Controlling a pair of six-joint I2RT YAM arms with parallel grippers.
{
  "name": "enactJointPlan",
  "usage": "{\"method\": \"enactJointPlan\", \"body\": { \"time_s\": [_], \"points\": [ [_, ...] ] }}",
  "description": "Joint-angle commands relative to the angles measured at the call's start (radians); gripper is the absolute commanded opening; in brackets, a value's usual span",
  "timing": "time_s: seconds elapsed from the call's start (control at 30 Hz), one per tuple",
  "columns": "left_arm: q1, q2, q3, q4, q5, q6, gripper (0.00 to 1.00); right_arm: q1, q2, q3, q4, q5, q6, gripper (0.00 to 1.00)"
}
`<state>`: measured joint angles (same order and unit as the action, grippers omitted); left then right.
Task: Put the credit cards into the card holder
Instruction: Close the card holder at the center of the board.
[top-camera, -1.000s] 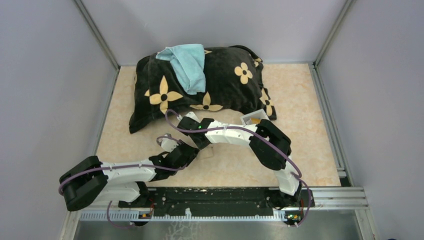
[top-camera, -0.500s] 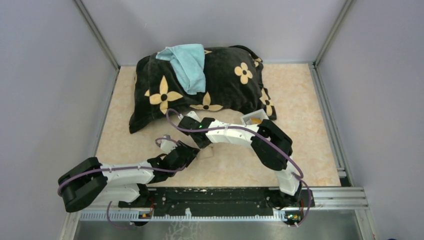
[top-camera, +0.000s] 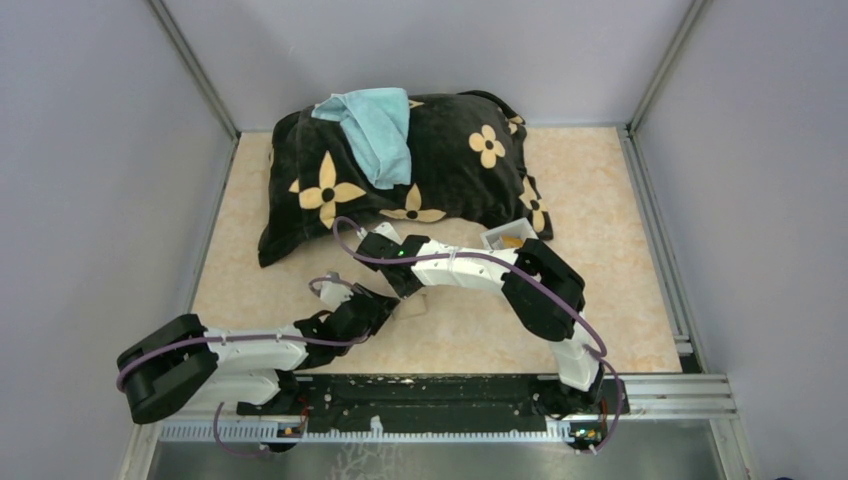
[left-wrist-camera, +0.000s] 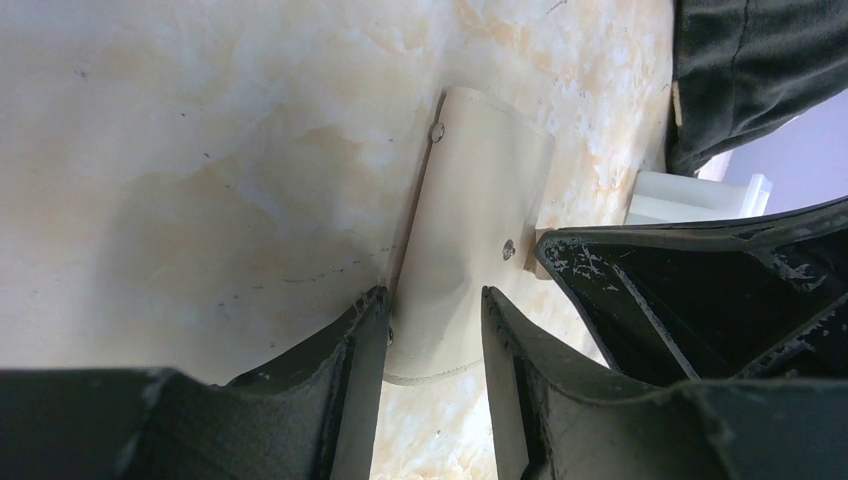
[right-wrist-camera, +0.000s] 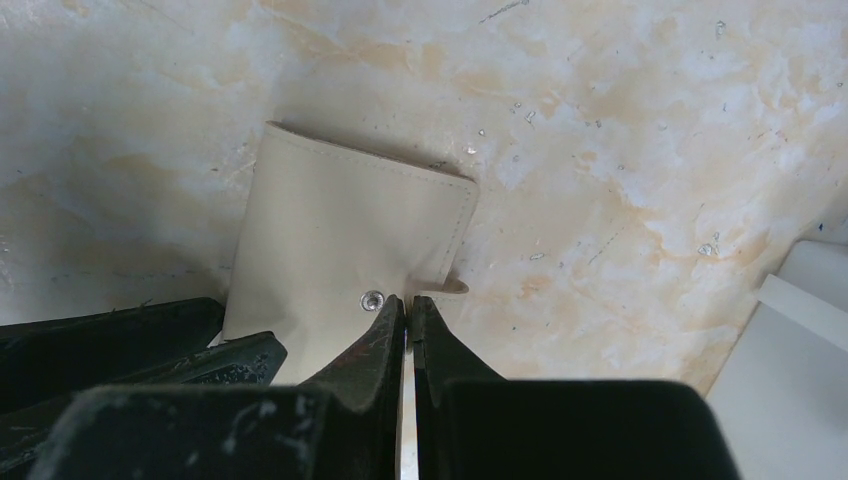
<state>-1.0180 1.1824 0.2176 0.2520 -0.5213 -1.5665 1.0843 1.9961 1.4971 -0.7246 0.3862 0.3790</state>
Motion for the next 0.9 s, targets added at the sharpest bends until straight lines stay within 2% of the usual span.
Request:
{"method": "enactJointPlan", "body": {
  "time_s": [0.0,0.3,0.87],
  "points": [
    [0.007,0.026,-0.049,-0.071,0.041,0.001,0.47,0.006,-0.025,0.024,0.011,-0.004,0.017,0.01],
    [0.009,0.054,-0.081,0.002,0.064,-0.009,0.42,0.017,-0.006,0.024,0.014,-0.002,0.021,0.01],
    [0.009,0.058,-0.095,0.022,0.076,-0.012,0.39,0.026,-0.022,0.02,-0.009,0.028,0.031,0.15]
  ]
}}
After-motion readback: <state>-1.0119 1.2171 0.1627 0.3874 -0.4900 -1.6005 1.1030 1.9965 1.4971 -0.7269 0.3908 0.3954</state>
